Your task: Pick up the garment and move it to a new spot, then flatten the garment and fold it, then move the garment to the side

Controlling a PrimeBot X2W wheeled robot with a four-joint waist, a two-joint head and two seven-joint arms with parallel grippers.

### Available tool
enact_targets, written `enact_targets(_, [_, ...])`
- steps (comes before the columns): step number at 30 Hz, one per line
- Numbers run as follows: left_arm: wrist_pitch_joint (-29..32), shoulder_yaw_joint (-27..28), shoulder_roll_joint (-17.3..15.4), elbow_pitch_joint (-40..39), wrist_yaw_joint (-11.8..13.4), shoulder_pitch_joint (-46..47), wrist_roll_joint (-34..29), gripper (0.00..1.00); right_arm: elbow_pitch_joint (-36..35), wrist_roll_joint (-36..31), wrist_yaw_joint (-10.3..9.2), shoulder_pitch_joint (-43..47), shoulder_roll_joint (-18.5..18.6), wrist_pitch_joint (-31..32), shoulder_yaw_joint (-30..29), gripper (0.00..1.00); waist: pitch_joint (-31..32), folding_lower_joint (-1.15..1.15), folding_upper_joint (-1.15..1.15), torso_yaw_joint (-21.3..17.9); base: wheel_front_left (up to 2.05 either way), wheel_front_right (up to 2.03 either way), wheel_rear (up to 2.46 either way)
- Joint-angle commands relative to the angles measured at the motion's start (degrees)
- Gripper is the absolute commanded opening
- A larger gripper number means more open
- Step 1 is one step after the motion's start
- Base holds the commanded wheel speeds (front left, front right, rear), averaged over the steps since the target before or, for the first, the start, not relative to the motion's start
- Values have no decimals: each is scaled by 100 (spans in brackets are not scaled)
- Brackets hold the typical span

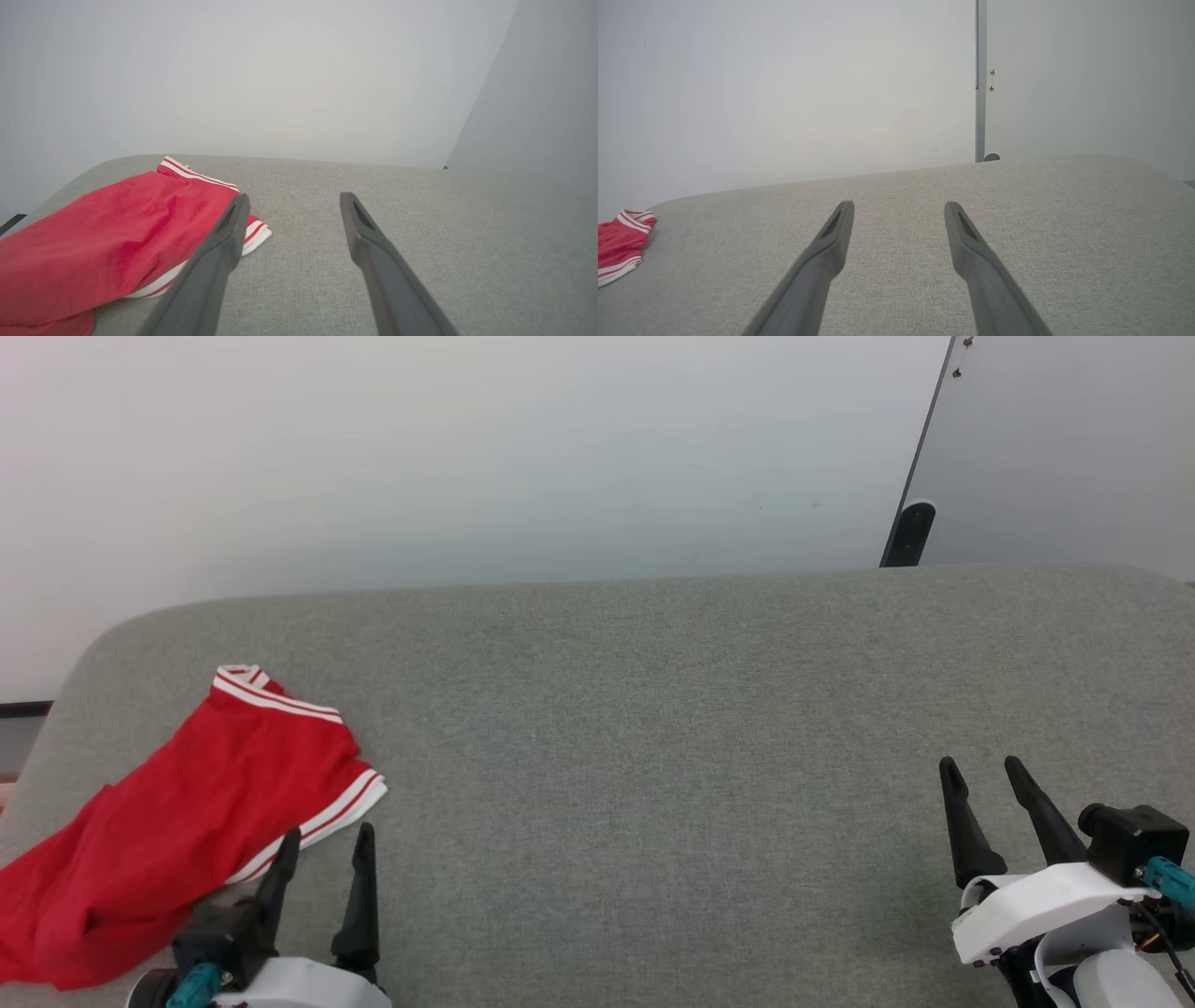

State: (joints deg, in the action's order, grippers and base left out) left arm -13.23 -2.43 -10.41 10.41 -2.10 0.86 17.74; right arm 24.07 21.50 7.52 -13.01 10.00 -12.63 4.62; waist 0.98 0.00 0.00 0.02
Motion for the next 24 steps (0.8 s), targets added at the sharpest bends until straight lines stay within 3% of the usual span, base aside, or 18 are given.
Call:
enact_targets(1, [-54, 11, -41, 18, 7, -2, -156, 100, -18, -115, -5, -28, -18, -60, -5, 100, 7, 0, 0, 0, 0, 0, 0])
enact_targets(17, [-210, 13, -70, 144, 91, -64, -703, 100, 102, -519, -6, -28, -50, -222, 9, 100, 72, 0, 0, 32, 0, 0, 0])
enact_targets(24, [-194, 6, -72, 187, 92, -57, -651, 100, 125, -324, -6, -19, -52, -215, 5, 100, 101, 0, 0, 99, 0, 0, 0])
